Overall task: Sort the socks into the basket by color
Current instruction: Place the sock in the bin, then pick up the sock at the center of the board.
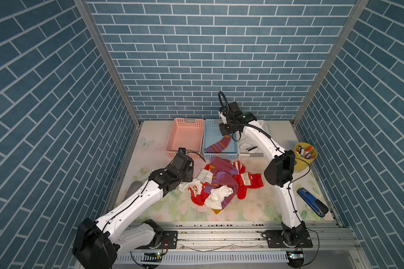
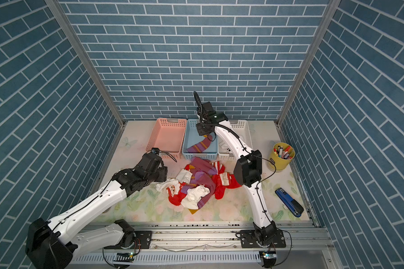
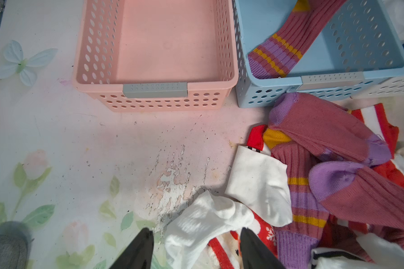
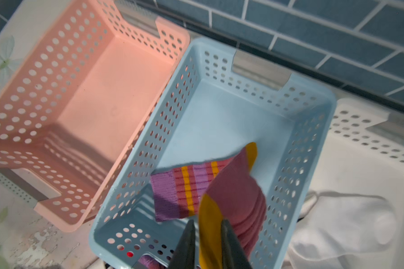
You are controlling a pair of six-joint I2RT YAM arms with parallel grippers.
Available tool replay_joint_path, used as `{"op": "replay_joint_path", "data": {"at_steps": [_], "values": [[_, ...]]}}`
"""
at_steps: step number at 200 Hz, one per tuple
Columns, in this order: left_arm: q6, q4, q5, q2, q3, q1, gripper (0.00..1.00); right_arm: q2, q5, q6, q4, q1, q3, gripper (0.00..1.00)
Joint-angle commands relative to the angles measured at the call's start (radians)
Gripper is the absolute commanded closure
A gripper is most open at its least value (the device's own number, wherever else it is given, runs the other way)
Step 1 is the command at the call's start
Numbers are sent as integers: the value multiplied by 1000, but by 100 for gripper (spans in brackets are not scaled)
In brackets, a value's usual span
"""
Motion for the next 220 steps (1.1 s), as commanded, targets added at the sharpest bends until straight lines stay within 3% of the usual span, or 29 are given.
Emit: {"op": "replay_joint_path", "data": {"at_steps": [1, 30, 56, 141, 220], "values": [[0, -18, -7, -16, -8, 7, 34, -94, -52, 18, 45, 6, -75, 64], [-1, -8, 3, -21, -16, 7, 33, -168, -50, 19, 50, 7, -120, 53], [4, 12, 30, -14, -19, 7, 33, -256, -49, 42, 85, 6, -219, 52], [18, 121, 178, 47, -27, 1, 33, -665, -1, 148, 294, 9, -792, 50], [11, 205, 218, 239, 58, -112, 33, -890, 48, 246, 356, 8, -1136, 48]]}}
